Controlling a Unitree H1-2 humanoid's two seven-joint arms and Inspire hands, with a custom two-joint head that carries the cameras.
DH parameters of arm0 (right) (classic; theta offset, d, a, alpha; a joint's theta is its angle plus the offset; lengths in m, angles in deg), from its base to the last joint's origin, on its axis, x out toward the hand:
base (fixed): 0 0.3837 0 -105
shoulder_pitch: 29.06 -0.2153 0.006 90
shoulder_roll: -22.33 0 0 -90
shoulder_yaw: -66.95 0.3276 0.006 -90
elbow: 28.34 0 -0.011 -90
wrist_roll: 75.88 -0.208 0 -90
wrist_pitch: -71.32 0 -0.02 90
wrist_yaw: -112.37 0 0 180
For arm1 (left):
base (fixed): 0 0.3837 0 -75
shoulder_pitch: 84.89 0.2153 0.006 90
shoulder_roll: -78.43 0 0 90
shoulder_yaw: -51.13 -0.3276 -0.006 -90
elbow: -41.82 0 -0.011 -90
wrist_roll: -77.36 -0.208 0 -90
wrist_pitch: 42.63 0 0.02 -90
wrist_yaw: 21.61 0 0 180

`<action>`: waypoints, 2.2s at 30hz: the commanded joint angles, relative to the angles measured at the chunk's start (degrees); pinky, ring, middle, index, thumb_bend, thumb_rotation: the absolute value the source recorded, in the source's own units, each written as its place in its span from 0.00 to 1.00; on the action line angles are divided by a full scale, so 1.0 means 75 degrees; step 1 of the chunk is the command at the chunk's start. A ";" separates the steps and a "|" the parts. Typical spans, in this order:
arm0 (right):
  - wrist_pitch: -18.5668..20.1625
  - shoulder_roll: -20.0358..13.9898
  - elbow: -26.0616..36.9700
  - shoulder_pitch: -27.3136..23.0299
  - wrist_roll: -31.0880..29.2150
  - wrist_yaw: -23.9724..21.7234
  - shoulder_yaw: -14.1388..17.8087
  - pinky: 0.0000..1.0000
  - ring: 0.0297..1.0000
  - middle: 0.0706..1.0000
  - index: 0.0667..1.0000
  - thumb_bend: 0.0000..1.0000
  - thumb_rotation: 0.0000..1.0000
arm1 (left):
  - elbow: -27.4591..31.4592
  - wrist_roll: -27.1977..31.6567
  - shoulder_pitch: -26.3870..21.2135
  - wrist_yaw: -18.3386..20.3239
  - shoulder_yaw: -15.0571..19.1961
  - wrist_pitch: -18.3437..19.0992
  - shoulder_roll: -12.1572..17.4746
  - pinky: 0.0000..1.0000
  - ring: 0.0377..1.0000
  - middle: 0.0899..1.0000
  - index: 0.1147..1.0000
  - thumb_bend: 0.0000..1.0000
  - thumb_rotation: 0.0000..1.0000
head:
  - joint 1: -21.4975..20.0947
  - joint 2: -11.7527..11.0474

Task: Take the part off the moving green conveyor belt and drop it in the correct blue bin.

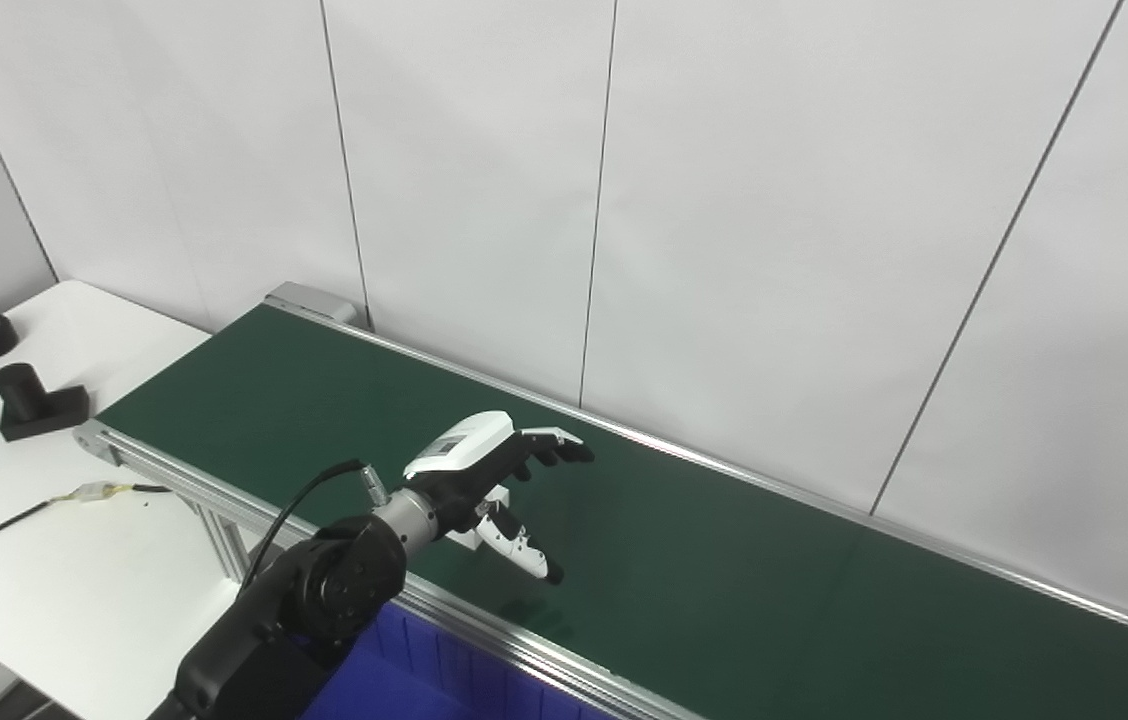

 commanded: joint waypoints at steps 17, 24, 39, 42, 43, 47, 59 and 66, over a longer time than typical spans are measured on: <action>-0.0426 -0.0016 0.0353 0.0015 -0.0144 -0.0141 0.0188 0.67 0.71 0.75 0.86 0.64 0.57 | -0.0523 -0.1445 -0.1203 0.1245 -0.1113 0.0175 0.0831 0.84 0.91 0.90 0.83 0.93 0.00 | -0.0240 0.0066; -0.0426 -0.0007 0.0411 0.0069 -0.0148 -0.0165 0.0192 0.66 0.71 0.75 0.85 0.65 0.56 | -0.1019 -0.1514 -0.1457 0.1254 -0.1323 0.0099 0.0780 0.85 0.91 0.90 0.83 0.92 0.00 | -0.0284 0.0102; -0.0428 0.0030 0.0587 0.0221 -0.0012 -0.0152 0.0217 0.66 0.71 0.75 0.85 0.66 0.57 | -0.2214 -0.1554 -0.1869 0.0898 -0.1454 -0.0293 0.0769 0.82 0.89 0.89 0.83 0.89 0.03 | -0.0380 0.0184; -0.0428 0.0037 0.0624 0.0248 0.0008 -0.0149 0.0217 0.66 0.71 0.75 0.85 0.66 0.57 | -0.2470 -0.1582 -0.1940 0.0803 -0.1491 -0.0341 0.0743 0.82 0.89 0.89 0.83 0.89 0.02 | -0.0413 0.0208; -0.0429 0.0042 0.0632 0.0255 0.0017 -0.0143 0.0219 0.66 0.71 0.75 0.84 0.66 0.57 | -0.2549 -0.1597 -0.1962 0.0775 -0.1509 -0.0347 0.0736 0.82 0.89 0.89 0.83 0.89 0.02 | -0.0413 0.0208; -0.0422 0.0044 0.0664 0.0287 -0.0034 -0.0176 0.0211 0.66 0.72 0.75 0.85 0.67 0.57 | -0.2889 -0.1689 -0.2009 0.0592 -0.1557 -0.0335 0.0675 0.83 0.88 0.88 0.84 0.89 0.00 | -0.0428 0.0234; -0.0424 0.0077 0.0743 0.0333 0.0094 -0.0137 0.0194 0.66 0.71 0.75 0.85 0.67 0.58 | -0.3787 -0.1930 -0.2243 -0.0066 -0.1845 -0.0299 0.0483 0.86 0.90 0.90 0.85 0.91 0.04 | -0.0509 0.0252; -0.0429 0.0120 0.0786 0.0353 0.0099 -0.0131 0.0184 0.66 0.71 0.75 0.84 0.68 0.58 | -0.4240 -0.2170 -0.2351 -0.0556 -0.2049 -0.0229 0.0209 0.77 0.82 0.84 0.81 0.92 0.02 | -0.0581 0.0268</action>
